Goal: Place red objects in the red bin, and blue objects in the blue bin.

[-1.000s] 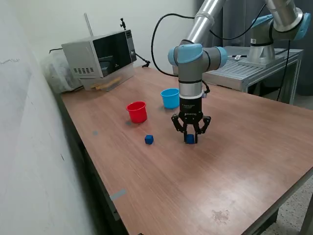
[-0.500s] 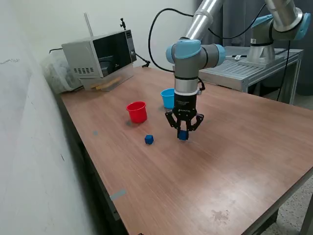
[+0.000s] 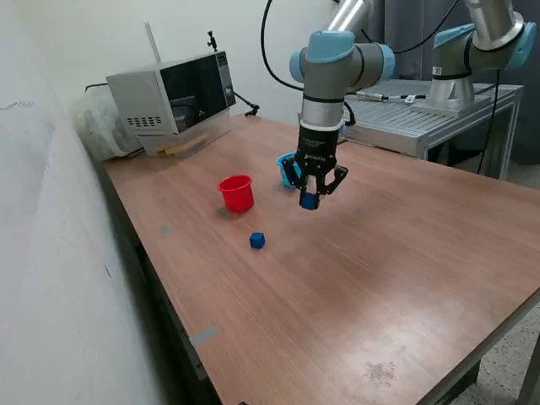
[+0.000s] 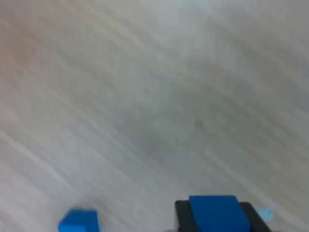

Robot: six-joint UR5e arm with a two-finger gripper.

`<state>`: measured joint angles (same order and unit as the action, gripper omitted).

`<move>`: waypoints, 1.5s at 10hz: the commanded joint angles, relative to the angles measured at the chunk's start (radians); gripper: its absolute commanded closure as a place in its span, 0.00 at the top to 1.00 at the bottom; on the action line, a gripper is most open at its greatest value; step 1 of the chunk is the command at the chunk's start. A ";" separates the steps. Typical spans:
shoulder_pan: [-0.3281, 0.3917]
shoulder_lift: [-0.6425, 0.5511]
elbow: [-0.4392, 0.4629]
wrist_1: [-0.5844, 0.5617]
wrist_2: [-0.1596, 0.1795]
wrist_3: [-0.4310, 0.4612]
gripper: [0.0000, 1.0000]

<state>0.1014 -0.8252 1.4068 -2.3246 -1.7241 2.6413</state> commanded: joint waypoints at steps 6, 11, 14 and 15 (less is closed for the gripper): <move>-0.244 -0.310 0.357 0.070 -0.012 0.048 0.00; -0.425 -0.347 0.417 0.070 0.119 0.037 0.00; -0.437 -0.313 0.384 0.057 0.144 0.039 0.00; -0.442 -0.283 0.364 0.027 0.168 0.037 0.00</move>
<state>-0.3171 -1.1501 1.8018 -2.2643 -1.6047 2.6794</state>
